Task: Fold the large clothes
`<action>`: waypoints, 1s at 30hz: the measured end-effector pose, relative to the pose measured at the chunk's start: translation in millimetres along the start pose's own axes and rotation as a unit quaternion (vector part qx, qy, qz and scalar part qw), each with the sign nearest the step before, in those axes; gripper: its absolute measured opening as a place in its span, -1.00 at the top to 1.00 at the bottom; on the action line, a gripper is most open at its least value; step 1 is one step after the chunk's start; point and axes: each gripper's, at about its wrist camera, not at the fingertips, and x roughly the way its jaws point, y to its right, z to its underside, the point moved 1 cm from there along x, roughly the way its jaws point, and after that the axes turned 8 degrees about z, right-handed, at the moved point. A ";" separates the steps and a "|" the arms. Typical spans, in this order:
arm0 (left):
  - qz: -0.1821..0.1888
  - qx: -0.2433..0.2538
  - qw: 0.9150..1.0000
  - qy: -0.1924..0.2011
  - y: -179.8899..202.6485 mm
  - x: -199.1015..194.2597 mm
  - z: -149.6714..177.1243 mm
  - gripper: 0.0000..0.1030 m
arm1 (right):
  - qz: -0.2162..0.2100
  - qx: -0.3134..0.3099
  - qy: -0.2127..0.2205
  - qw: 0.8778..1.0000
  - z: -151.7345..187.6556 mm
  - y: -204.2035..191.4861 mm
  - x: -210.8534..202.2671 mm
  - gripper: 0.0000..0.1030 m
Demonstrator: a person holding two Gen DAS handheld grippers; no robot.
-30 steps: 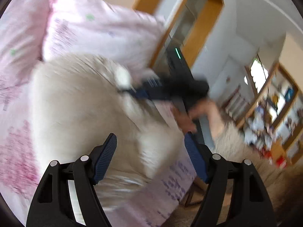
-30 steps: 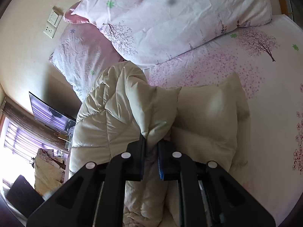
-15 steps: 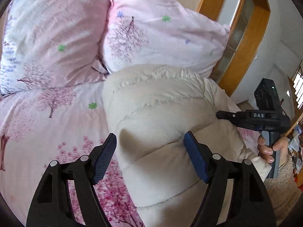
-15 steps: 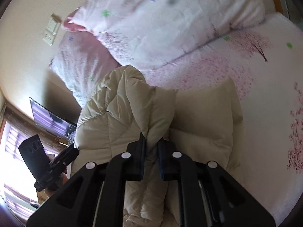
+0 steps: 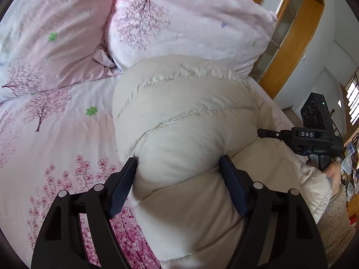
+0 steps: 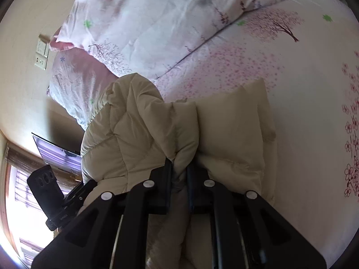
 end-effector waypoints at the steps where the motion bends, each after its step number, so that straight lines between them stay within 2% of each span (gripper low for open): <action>1: 0.001 0.000 1.000 -0.004 -0.4 2.7 0.2 -0.50 | -0.001 0.008 -0.002 1.000 0.9 3.8 0.9 0.80; 5: 0.007 -0.002 1.000 -0.018 -5.3 13.1 3.1 -0.56 | -0.018 0.032 -0.004 0.999 4.8 15.8 3.5 0.81; 9: 0.016 0.002 1.000 -0.017 -3.0 5.1 0.5 -0.54 | -0.013 0.029 -0.003 0.999 7.8 14.6 1.4 0.75; 11: 0.030 -0.004 1.000 0.002 -6.8 -9.0 -4.3 -0.51 | -0.005 0.016 0.013 1.000 6.8 7.5 -10.5 0.54; 13: 0.023 0.000 0.999 0.028 -11.4 -20.2 -10.5 -0.51 | -0.005 0.016 0.037 0.999 1.2 4.5 -23.0 -0.03; 15: 0.015 -0.001 0.999 0.037 -16.8 -24.4 -17.3 -0.51 | -0.007 0.019 0.060 0.998 -6.2 2.9 -31.1 -0.15; 18: 0.006 -0.004 0.999 0.040 -22.2 -22.2 -26.3 -0.51 | -0.007 0.015 0.061 0.998 -17.9 -3.9 -28.0 -0.10; 20: 0.005 -0.007 0.999 0.039 -23.5 -19.5 -30.9 -0.51 | -0.012 -0.002 0.048 0.999 -22.6 -12.3 -17.0 0.48; 21: 0.005 -0.008 0.999 0.039 -22.9 -18.9 -31.9 -0.51 | -0.016 -0.008 0.040 0.999 -22.6 -15.2 -13.4 0.68; 22: 0.004 -0.005 0.999 0.040 -21.7 -18.8 -32.4 -0.51 | -0.011 -0.011 0.045 0.999 -22.1 -17.4 -12.9 0.75; 25: -0.012 0.015 0.999 0.041 -15.5 -18.2 -30.7 -0.52 | 0.017 -0.021 0.064 0.998 -16.9 -16.8 -21.8 0.78; 30: -0.015 0.017 1.000 0.019 -14.8 -0.5 -25.6 -0.52 | 0.038 0.003 0.051 0.998 -13.4 0.5 -17.8 0.78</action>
